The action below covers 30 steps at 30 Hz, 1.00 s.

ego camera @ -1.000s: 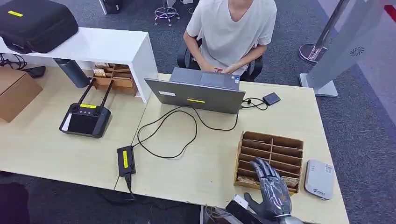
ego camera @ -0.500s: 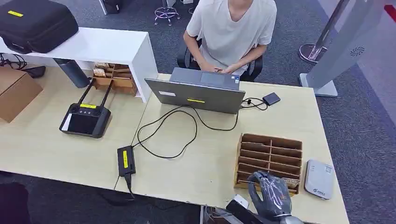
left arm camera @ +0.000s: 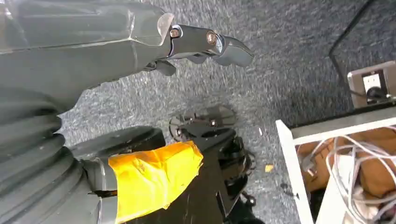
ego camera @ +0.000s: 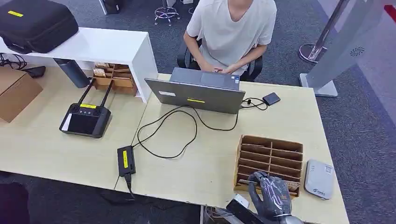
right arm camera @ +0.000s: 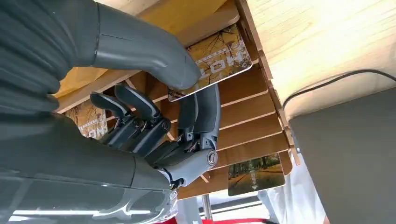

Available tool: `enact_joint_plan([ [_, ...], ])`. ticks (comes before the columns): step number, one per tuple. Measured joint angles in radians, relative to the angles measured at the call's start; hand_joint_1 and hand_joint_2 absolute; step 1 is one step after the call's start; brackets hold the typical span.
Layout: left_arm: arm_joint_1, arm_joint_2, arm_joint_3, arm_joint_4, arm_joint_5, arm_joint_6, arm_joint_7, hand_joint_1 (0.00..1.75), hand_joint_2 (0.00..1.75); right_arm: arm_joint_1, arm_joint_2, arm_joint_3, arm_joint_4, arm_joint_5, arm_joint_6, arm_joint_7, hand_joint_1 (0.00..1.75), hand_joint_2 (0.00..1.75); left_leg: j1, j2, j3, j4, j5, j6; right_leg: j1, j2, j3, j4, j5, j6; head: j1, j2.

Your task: Pass the card to the sensor for recognition and then transmit it.

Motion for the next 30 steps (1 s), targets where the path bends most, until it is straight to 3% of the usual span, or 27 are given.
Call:
enact_joint_plan([
  [15, 0.000, -0.007, 0.000, 0.002, -0.010, 0.019, -0.004, 0.00, 1.75, -0.018, 0.000, -0.023, -0.029, 0.016, -0.001, -0.019, 1.75, 1.75, 0.000, 0.000, -0.001, 0.000, 0.000, 0.000, 0.000, 0.000, 0.000, 0.000, 0.000, 0.000, 0.000, 0.000],
  [20, 0.000, -0.009, 0.000, 0.007, -0.026, -0.003, -0.004, 0.00, 1.75, -0.132, -0.012, -0.098, -0.082, 0.043, 0.002, -0.058, 1.75, 1.75, 0.000, 0.003, 0.000, 0.000, 0.001, -0.001, 0.000, 0.002, 0.000, 0.000, 0.002, 0.000, 0.000, 0.000],
  [26, -0.001, -0.009, 0.000, 0.029, -0.040, -0.041, -0.006, 0.00, 1.75, -0.364, -0.047, -0.189, -0.108, 0.064, 0.027, -0.088, 1.75, 1.75, 0.000, 0.004, 0.001, 0.001, 0.002, -0.001, 0.000, 0.003, 0.000, 0.000, 0.004, -0.001, 0.000, 0.000],
  [30, -0.001, -0.009, 0.000, 0.038, -0.041, -0.044, -0.006, 0.00, 1.75, -0.420, -0.057, -0.209, -0.109, 0.065, 0.030, -0.091, 1.75, 1.75, 0.000, 0.003, 0.001, 0.001, 0.002, -0.001, 0.000, 0.002, 0.000, 0.000, 0.003, -0.001, 0.000, 0.000],
])
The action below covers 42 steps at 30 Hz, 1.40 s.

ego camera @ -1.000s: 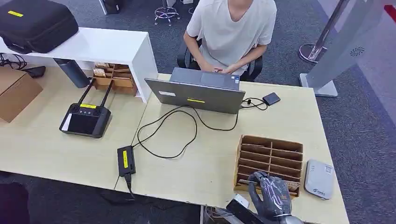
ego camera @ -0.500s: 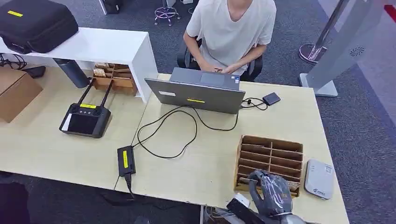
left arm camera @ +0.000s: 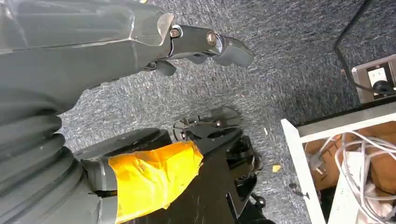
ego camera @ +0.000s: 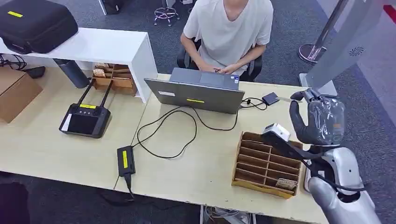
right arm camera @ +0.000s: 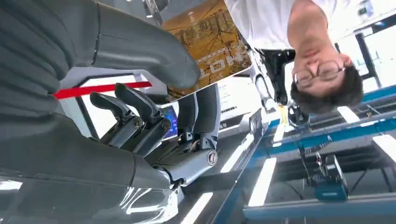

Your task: Pass the card to the sensor for recognition and then transmit it.

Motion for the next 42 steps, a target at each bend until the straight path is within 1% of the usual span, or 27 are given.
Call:
enact_joint_plan([
  [3, 0.000, 0.000, 0.000, 0.004, 0.000, -0.003, 0.000, 0.00, 1.75, -0.008, -0.003, -0.008, 0.000, 0.005, -0.002, 0.000, 1.75, 1.75, 0.000, 0.000, -0.001, 0.000, 0.000, 0.000, 0.000, 0.000, -0.001, 0.000, 0.000, 0.000, 0.000, 0.000],
  [5, -0.001, 0.000, 0.000, 0.007, 0.000, -0.013, 0.001, 0.00, 1.75, -0.035, -0.010, -0.008, 0.002, 0.009, -0.003, 0.001, 1.75, 1.75, 0.000, 0.001, -0.003, 0.000, 0.000, 0.000, 0.000, 0.001, -0.002, 0.000, 0.000, 0.000, 0.000, 0.000],
  [7, -0.003, 0.000, 0.000, 0.009, -0.002, -0.031, 0.005, 0.00, 1.75, -0.099, -0.019, -0.007, 0.015, 0.007, 0.005, 0.011, 1.75, 1.75, 0.000, 0.002, -0.003, 0.000, 0.000, 0.000, 0.000, 0.001, -0.003, 0.000, 0.000, 0.000, 0.000, 0.000],
  [10, -0.011, 0.000, 0.000, 0.013, -0.006, -0.055, 0.014, 0.00, 1.75, -0.219, -0.027, -0.003, 0.066, -0.002, 0.045, 0.022, 1.75, 1.75, 0.000, 0.001, -0.003, 0.000, 0.002, 0.000, 0.000, 0.001, -0.002, 0.000, 0.002, 0.000, 0.000, 0.000],
  [13, -0.016, 0.000, 0.000, 0.014, -0.014, -0.066, 0.023, 0.00, 1.75, -0.328, -0.028, 0.013, 0.138, -0.002, 0.082, 0.025, 1.75, 1.75, 0.000, 0.001, -0.003, 0.000, 0.003, 0.000, 0.000, 0.000, -0.002, 0.000, 0.003, 0.001, 0.000, 0.000],
  [15, -0.020, 0.000, -0.001, 0.014, -0.026, -0.071, 0.030, 0.00, 1.75, -0.394, -0.028, 0.031, 0.202, 0.033, 0.096, 0.032, 1.75, 1.75, 0.000, 0.001, -0.003, 0.000, 0.003, 0.000, 0.000, 0.001, -0.002, 0.000, 0.003, 0.001, 0.000, 0.000],
  [17, -0.027, 0.000, -0.003, 0.014, -0.036, -0.078, 0.043, 0.00, 1.75, -0.460, -0.027, 0.061, 0.285, 0.081, 0.099, 0.041, 1.75, 1.75, 0.000, 0.001, -0.003, 0.000, 0.003, 0.000, 0.000, 0.001, -0.002, 0.001, 0.003, 0.000, 0.000, 0.000],
  [20, -0.038, -0.001, -0.006, 0.014, -0.046, -0.085, 0.056, 0.00, 1.75, -0.540, -0.018, 0.109, 0.420, 0.143, 0.084, 0.046, 1.75, 1.75, 0.000, 0.000, -0.003, 0.000, 0.004, 0.000, 0.000, 0.000, -0.002, 0.001, 0.003, 0.000, 0.000, 0.000],
  [24, -0.045, 0.000, -0.011, 0.014, -0.052, -0.086, 0.058, 0.00, 1.75, -0.584, -0.005, 0.146, 0.527, 0.158, 0.072, 0.051, 1.75, 1.75, 0.000, -0.001, -0.004, 0.000, 0.004, 0.000, 0.000, -0.001, -0.003, 0.001, 0.003, 0.000, -0.001, 0.000],
  [30, -0.046, 0.000, -0.012, 0.014, -0.053, -0.086, 0.058, 0.00, 1.75, -0.589, -0.004, 0.150, 0.540, 0.165, 0.073, 0.052, 1.75, 1.75, 0.000, -0.001, -0.004, 0.000, 0.004, 0.000, 0.000, -0.001, -0.003, 0.001, 0.003, 0.000, 0.000, 0.000],
  [32, -0.047, -0.001, -0.014, 0.014, -0.058, -0.087, 0.060, 0.00, 1.75, -0.604, 0.000, 0.168, 0.572, 0.187, 0.075, 0.052, 1.75, 1.75, 0.000, -0.001, -0.004, 0.000, 0.004, 0.000, 0.000, -0.001, -0.003, 0.001, 0.003, 0.000, 0.000, 0.000],
  [33, -0.053, -0.002, -0.020, 0.014, -0.067, -0.088, 0.066, 0.00, 1.75, -0.629, 0.018, 0.206, 0.648, 0.219, 0.074, 0.053, 1.75, 1.75, 0.000, -0.001, -0.004, 0.000, 0.004, 0.000, 0.000, -0.001, -0.003, 0.001, 0.003, 0.000, 0.000, 0.000],
  [34, -0.053, -0.002, -0.021, 0.014, -0.069, -0.089, 0.068, 0.00, 1.75, -0.638, 0.029, 0.220, 0.678, 0.219, 0.074, 0.055, 1.75, 1.75, 0.000, -0.001, -0.004, 0.000, 0.004, 0.000, 0.000, -0.001, -0.003, 0.001, 0.003, 0.000, 0.000, 0.000],
  [38, -0.053, -0.006, -0.021, 0.014, -0.071, -0.088, 0.075, 0.00, 1.75, -0.639, 0.042, 0.240, 0.716, 0.220, 0.072, 0.056, 1.75, 1.75, 0.000, -0.001, -0.004, 0.000, 0.004, 0.000, 0.000, -0.001, -0.003, 0.001, 0.003, 0.000, 0.000, 0.000],
  [39, -0.053, -0.006, -0.021, 0.014, -0.072, -0.089, 0.075, 0.00, 1.75, -0.639, 0.045, 0.243, 0.724, 0.220, 0.072, 0.056, 0.00, 1.75, 0.000, -0.001, -0.004, 0.000, 0.004, 0.000, 0.000, -0.001, -0.003, 0.001, 0.003, 0.000, 0.000, 0.000],
  [42, -0.053, -0.007, -0.022, 0.014, -0.079, -0.095, 0.075, 0.00, 1.75, -0.639, 0.049, 0.252, 0.737, 0.218, 0.071, 0.055, 0.00, 1.75, 0.000, -0.001, -0.004, 0.000, 0.004, 0.000, 0.000, -0.001, -0.003, 0.001, 0.003, 0.000, 0.000, 0.000],
])
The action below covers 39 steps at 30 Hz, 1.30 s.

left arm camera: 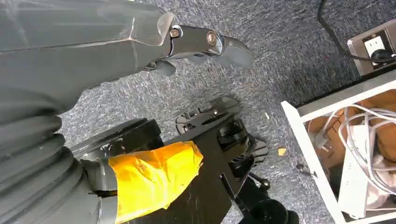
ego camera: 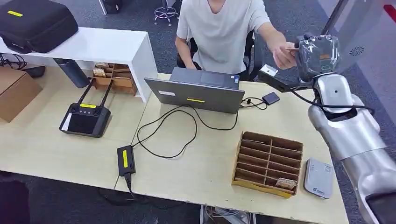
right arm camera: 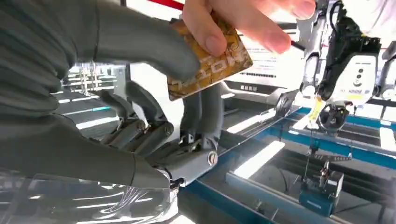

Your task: Pass the card to the sensor for recognition and then transmit it.

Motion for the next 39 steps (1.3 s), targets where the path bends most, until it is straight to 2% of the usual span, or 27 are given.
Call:
enact_joint_plan([
  [13, 0.001, 0.000, -0.003, 0.000, -0.010, 0.007, -0.002, 0.00, 1.75, 0.003, -0.002, 0.013, 0.021, 0.001, 0.002, 0.002, 0.00, 1.75, 0.000, 0.000, 0.000, 0.000, 0.000, 0.000, 0.000, 0.000, -0.001, 0.000, 0.000, 0.000, 0.000, 0.000],
  [18, 0.006, 0.001, -0.003, 0.001, -0.008, 0.010, -0.002, 0.00, 1.75, 0.004, -0.042, 0.012, 0.034, 0.015, 0.003, 0.015, 0.00, 1.75, 0.000, -0.001, -0.001, 0.001, 0.000, 0.000, 0.000, 0.000, -0.001, 0.000, 0.000, 0.000, 0.000, 0.000],
  [25, 0.022, 0.000, -0.003, 0.008, 0.002, 0.015, -0.007, 0.00, 1.75, 0.020, -0.182, -0.039, 0.056, 0.018, -0.021, 0.026, 0.00, 1.75, -0.001, -0.005, -0.003, 0.001, 0.000, 0.000, 0.000, -0.003, -0.002, -0.002, 0.000, 0.000, 0.000, 0.000],
  [31, 0.039, -0.002, -0.003, 0.019, 0.005, 0.015, -0.012, 0.00, 1.75, 0.081, -0.355, -0.117, 0.058, 0.008, -0.036, 0.035, 0.00, 1.75, -0.001, -0.009, -0.005, 0.002, -0.001, 0.001, 0.000, -0.008, -0.003, -0.003, -0.001, 0.001, 0.000, 0.000],
  [35, 0.041, -0.002, -0.002, 0.027, 0.006, 0.015, -0.013, 0.00, 1.75, 0.159, -0.475, -0.193, 0.055, -0.007, -0.034, 0.056, 0.00, 1.75, -0.001, -0.011, -0.006, 0.003, -0.001, 0.002, 0.000, -0.010, -0.003, -0.003, -0.001, 0.002, 0.000, 0.000],
  [39, 0.044, -0.003, 0.000, 0.033, 0.008, 0.018, -0.011, 0.00, 1.75, 0.282, -0.591, -0.289, 0.033, -0.032, -0.008, 0.089, 0.00, 1.75, -0.001, -0.013, -0.007, 0.002, -0.002, 0.003, 0.000, -0.012, -0.003, -0.003, -0.002, 0.002, 0.000, 0.000],
])
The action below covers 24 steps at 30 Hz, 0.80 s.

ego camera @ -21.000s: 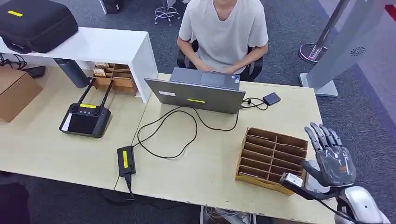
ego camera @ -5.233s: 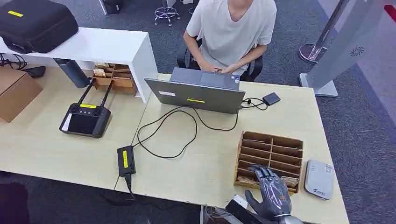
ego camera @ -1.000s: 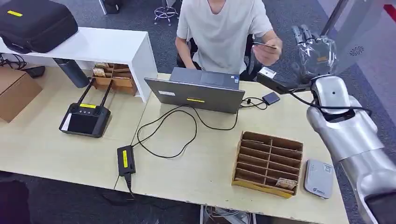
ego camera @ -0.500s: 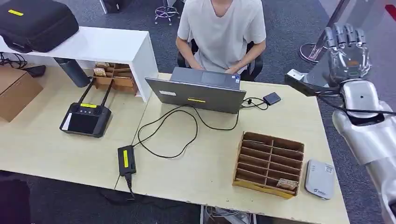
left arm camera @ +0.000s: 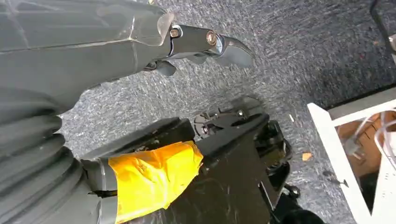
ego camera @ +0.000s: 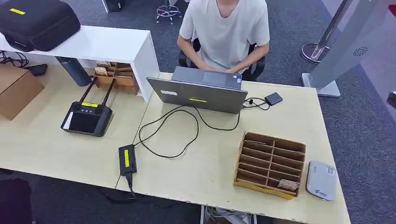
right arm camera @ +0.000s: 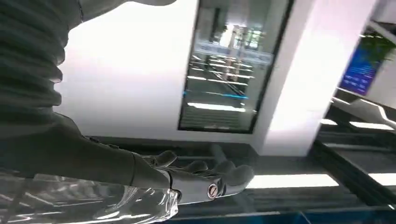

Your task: Pass the card to the sensor for recognition and then transmit it.

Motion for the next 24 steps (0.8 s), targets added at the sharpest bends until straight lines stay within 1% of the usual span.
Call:
enact_joint_plan([
  [2, 0.000, 0.000, 0.002, 0.003, 0.001, 0.000, 0.000, 0.00, 1.75, 0.073, -0.048, -0.056, -0.007, -0.010, 0.007, 0.011, 0.00, 1.75, 0.000, 0.000, 0.000, 0.000, 0.000, 0.000, 0.000, 0.001, -0.001, 0.000, 0.000, 0.000, 0.000, 0.000],
  [4, -0.001, -0.001, 0.004, 0.004, 0.001, 0.000, 0.000, 0.00, 1.75, 0.173, -0.098, -0.120, -0.027, -0.018, 0.039, 0.040, 0.00, 1.75, 0.000, 0.000, 0.000, 0.000, -0.001, 0.001, 0.000, 0.000, -0.001, -0.001, 0.000, 0.000, 0.000, 0.000],
  [6, -0.001, -0.004, 0.004, 0.004, 0.001, 0.001, 0.001, 0.00, 1.75, 0.294, -0.136, -0.203, -0.049, -0.016, 0.081, 0.061, 0.00, 1.75, 0.000, -0.002, 0.000, 0.000, -0.001, 0.001, 0.000, -0.001, 0.000, 0.000, -0.001, 0.002, -0.001, 0.000],
  [7, -0.001, -0.005, 0.005, 0.006, 0.001, 0.002, 0.002, 0.00, 1.75, 0.360, -0.151, -0.263, -0.060, -0.011, 0.100, 0.067, 0.00, 1.75, 0.000, -0.003, -0.001, 0.000, -0.001, 0.001, 0.000, -0.002, 0.001, 0.000, -0.002, 0.002, 0.000, 0.000],
  [10, 0.001, -0.008, 0.006, 0.009, 0.001, 0.002, 0.008, 0.00, 1.75, 0.563, -0.160, -0.451, -0.099, 0.041, 0.173, 0.070, 0.00, 1.75, 0.000, -0.003, -0.001, -0.001, -0.001, 0.001, 0.000, -0.002, 0.001, 0.000, -0.002, 0.002, 0.000, 0.000],
  [12, 0.001, -0.010, 0.009, 0.012, 0.001, 0.002, 0.009, 0.00, 1.75, 0.701, -0.151, -0.580, -0.137, 0.096, 0.231, 0.050, 0.00, 1.75, 0.000, -0.003, -0.001, -0.001, -0.001, 0.001, 0.000, -0.003, 0.001, 0.000, -0.003, 0.002, -0.001, 0.000],
  [14, 0.003, -0.013, 0.013, 0.015, 0.001, 0.001, 0.010, 0.00, 1.75, 0.815, -0.116, -0.719, -0.188, 0.157, 0.290, 0.024, 0.00, 1.75, 0.000, -0.004, -0.001, -0.001, -0.001, 0.001, 0.000, -0.004, 0.000, 0.000, -0.003, 0.001, -0.001, 0.000],
  [16, 0.005, -0.016, 0.019, 0.018, 0.001, -0.001, 0.011, 0.00, 1.75, 0.899, -0.068, -0.831, -0.232, 0.218, 0.355, -0.009, 0.00, 1.75, 0.000, -0.003, 0.000, -0.002, -0.001, 0.001, 0.000, -0.003, 0.000, 0.000, -0.003, 0.001, -0.001, 0.000],
  [18, 0.005, -0.019, 0.022, 0.020, -0.002, -0.003, 0.016, 0.00, 1.75, 0.956, -0.002, -0.939, -0.282, 0.288, 0.413, -0.054, 0.00, 1.75, 0.001, -0.003, 0.000, -0.002, -0.001, 0.001, 0.001, -0.003, 0.000, 0.000, -0.004, 0.000, 0.000, 0.000],
  [19, 0.005, -0.020, 0.023, 0.022, -0.005, -0.004, 0.020, 0.00, 1.75, 0.988, 0.038, -0.989, -0.307, 0.314, 0.446, -0.063, 0.00, 1.75, 0.000, -0.002, 0.002, -0.002, -0.001, 0.001, 0.000, -0.002, 0.000, 0.000, -0.004, 0.001, -0.001, 0.000],
  [20, 0.005, -0.021, 0.023, 0.023, -0.006, -0.008, 0.023, 0.00, 1.75, 1.020, 0.069, -1.027, -0.328, 0.323, 0.462, -0.065, 0.00, 1.75, 0.000, -0.003, 0.002, -0.003, -0.001, 0.001, 0.000, -0.002, 0.001, 0.000, -0.005, 0.001, -0.003, 0.000],
  [22, 0.007, -0.023, 0.026, 0.024, -0.006, -0.010, 0.032, 0.00, 1.75, 1.072, 0.143, -1.082, -0.362, 0.329, 0.475, -0.061, 0.00, 1.75, 0.000, -0.002, 0.002, -0.003, -0.002, 0.001, 0.000, -0.002, 0.000, 0.000, -0.005, 0.001, -0.001, 0.000],
  [24, 0.009, -0.024, 0.029, 0.025, -0.006, -0.012, 0.037, 0.00, 1.75, 1.116, 0.212, -1.109, -0.384, 0.331, 0.486, -0.044, 0.00, 1.75, 0.001, 0.000, 0.002, -0.003, -0.002, 0.001, 0.001, 0.000, 0.001, 0.000, -0.005, 0.000, -0.001, 0.000],
])
